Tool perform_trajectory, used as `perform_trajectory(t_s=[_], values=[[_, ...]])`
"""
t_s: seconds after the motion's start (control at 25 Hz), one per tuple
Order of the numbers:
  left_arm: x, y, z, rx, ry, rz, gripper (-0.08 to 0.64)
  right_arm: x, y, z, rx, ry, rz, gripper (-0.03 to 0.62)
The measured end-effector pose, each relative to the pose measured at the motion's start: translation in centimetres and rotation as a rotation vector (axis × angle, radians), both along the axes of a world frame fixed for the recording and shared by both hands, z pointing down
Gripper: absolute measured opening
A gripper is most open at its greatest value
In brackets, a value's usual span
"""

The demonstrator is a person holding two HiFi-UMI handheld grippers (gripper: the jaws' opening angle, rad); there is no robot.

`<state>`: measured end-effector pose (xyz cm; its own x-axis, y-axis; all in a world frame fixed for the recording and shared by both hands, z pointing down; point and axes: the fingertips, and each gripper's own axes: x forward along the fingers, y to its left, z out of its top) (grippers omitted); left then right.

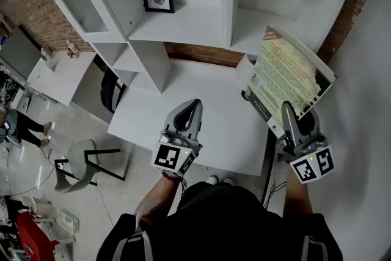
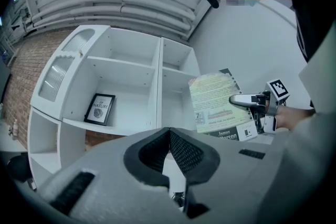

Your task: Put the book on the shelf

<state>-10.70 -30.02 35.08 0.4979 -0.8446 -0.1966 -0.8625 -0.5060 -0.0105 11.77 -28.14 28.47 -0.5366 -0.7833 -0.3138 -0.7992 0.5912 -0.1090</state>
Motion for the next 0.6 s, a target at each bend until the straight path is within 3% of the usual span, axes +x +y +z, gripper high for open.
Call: perform_trajectory(t_s=[0.6], values=[[0.6, -3.1, -3.8, 0.081, -0.053, 0.025, 0.018, -0.5, -3.9, -4.4, 0.096, 0.006, 0.055, 0.161]])
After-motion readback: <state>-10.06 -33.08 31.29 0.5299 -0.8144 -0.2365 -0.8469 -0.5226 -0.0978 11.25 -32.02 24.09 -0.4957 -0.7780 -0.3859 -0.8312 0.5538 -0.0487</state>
